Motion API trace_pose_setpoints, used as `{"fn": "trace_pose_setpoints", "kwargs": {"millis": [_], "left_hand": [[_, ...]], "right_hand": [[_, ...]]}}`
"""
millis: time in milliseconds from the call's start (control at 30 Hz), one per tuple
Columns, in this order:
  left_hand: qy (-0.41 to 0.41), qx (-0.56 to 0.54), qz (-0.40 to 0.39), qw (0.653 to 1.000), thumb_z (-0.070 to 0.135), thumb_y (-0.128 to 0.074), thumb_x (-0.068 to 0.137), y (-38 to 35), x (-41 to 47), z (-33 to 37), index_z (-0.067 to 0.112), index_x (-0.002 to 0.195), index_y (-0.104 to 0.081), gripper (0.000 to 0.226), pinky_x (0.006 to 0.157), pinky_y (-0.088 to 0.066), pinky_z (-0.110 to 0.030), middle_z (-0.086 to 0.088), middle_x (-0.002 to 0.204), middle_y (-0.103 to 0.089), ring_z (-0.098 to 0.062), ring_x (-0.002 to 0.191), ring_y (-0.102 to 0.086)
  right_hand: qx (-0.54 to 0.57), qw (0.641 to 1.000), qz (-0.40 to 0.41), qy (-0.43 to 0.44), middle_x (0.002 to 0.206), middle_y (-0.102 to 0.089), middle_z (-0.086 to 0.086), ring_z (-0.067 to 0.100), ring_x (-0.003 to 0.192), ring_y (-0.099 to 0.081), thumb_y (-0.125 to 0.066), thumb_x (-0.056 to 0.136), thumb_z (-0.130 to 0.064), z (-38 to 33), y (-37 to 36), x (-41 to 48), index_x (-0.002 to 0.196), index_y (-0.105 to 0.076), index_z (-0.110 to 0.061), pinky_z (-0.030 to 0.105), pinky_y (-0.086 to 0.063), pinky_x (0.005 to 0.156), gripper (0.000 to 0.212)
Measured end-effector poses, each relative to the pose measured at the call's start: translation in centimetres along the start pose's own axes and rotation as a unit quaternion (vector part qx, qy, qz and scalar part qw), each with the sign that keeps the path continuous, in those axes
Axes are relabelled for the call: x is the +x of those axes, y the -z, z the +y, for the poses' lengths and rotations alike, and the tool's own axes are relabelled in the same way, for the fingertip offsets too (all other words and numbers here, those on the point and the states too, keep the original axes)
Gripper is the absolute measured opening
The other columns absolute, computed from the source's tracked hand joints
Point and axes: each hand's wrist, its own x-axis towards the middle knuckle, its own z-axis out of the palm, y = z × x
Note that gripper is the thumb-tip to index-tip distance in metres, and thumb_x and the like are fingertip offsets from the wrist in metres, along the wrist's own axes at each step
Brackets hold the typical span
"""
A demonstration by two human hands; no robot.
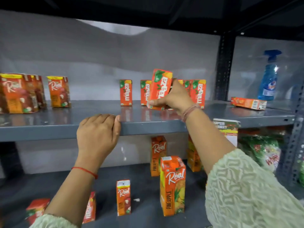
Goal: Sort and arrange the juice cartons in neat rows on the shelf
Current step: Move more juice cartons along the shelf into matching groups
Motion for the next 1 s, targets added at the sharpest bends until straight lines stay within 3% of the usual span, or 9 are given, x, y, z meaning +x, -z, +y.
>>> {"fn": "trace_pose_setpoints", "kwargs": {"millis": [100, 267, 400, 533, 700, 767, 1000], "left_hand": [[0.013, 0.015, -0.004, 1.0, 0.024, -0.04, 0.092, 0.6, -0.3, -2.3, 0.003, 0.066, -0.069, 0.044, 0.054, -0.044, -0.03, -0.012, 0.062, -0.068, -0.032, 0.053, -0.063], [0.004, -0.003, -0.014, 1.0, 0.027, -0.038, 0.093, 0.6, -0.6, -2.8, 0.005, 0.07, -0.07, 0.045, 0.058, -0.045, -0.031, -0.011, 0.068, -0.07, -0.03, 0.056, -0.063], [0.01, -0.01, 0.001, 1.0, 0.031, -0.027, 0.099, 0.5, -0.6, -2.7, 0.005, 0.069, -0.069, 0.058, 0.059, -0.046, -0.03, -0.01, 0.068, -0.07, -0.03, 0.056, -0.063], [0.029, -0.011, -0.01, 0.999, 0.025, -0.037, 0.093, 0.8, -0.5, -2.2, 0.004, 0.066, -0.068, 0.046, 0.06, -0.047, -0.031, -0.012, 0.065, -0.069, -0.031, 0.055, -0.062], [0.033, -0.015, -0.013, 0.999, 0.024, -0.038, 0.092, 0.9, -0.5, -2.2, 0.003, 0.066, -0.069, 0.045, 0.062, -0.048, -0.032, -0.012, 0.065, -0.069, -0.03, 0.055, -0.063], [0.036, -0.018, -0.011, 0.999, 0.024, -0.037, 0.091, 0.9, -0.5, -2.1, 0.003, 0.067, -0.069, 0.045, 0.061, -0.049, -0.032, -0.012, 0.064, -0.069, -0.031, 0.054, -0.063], [0.036, -0.018, -0.012, 0.999, 0.024, -0.037, 0.091, 1.1, -0.5, -2.1, 0.003, 0.067, -0.07, 0.045, 0.062, -0.05, -0.032, -0.012, 0.064, -0.069, -0.03, 0.055, -0.064]], "right_hand": [[-0.053, 0.998, -0.045, 0.009, 0.114, -0.067, 0.005, 0.022, 0.104, -0.064, -0.093, 0.043, -0.023, -1.6, -3.7, 0.9, 0.115, -0.056, -0.007, 0.037, -0.053, 0.091, 0.083], [-0.097, 0.991, -0.089, -0.007, 0.124, -0.062, 0.01, 0.027, 0.115, -0.058, -0.088, 0.058, -0.017, -2.9, -7.1, 2.1, 0.121, -0.05, -0.008, 0.037, -0.05, 0.094, 0.075], [-0.123, 0.987, -0.107, -0.008, 0.132, -0.057, 0.01, 0.027, 0.121, -0.054, -0.084, 0.064, -0.022, -3.0, -7.4, 2.5, 0.126, -0.046, -0.008, 0.034, -0.042, 0.1, 0.074], [-0.148, 0.981, -0.129, -0.008, 0.132, -0.056, 0.01, 0.027, 0.121, -0.053, -0.079, 0.07, -0.027, -2.8, -7.9, 2.4, 0.127, -0.045, -0.008, 0.036, -0.041, 0.101, 0.069], [-0.183, 0.971, -0.149, -0.045, 0.129, -0.058, 0.012, 0.027, 0.118, -0.055, -0.066, 0.084, -0.012, -2.2, -8.0, 2.8, 0.123, -0.05, -0.006, 0.032, -0.044, 0.093, 0.043], [-0.195, 0.968, -0.149, -0.048, 0.128, -0.059, 0.012, 0.026, 0.117, -0.056, -0.066, 0.084, -0.013, -2.2, -8.0, 2.8, 0.122, -0.051, -0.005, 0.03, -0.044, 0.088, 0.041], [-0.198, 0.967, -0.158, -0.036, 0.128, -0.06, 0.01, 0.025, 0.117, -0.057, -0.075, 0.075, -0.024, -2.4, -7.8, 2.4, 0.122, -0.053, -0.005, 0.032, -0.044, 0.097, 0.055]]}}
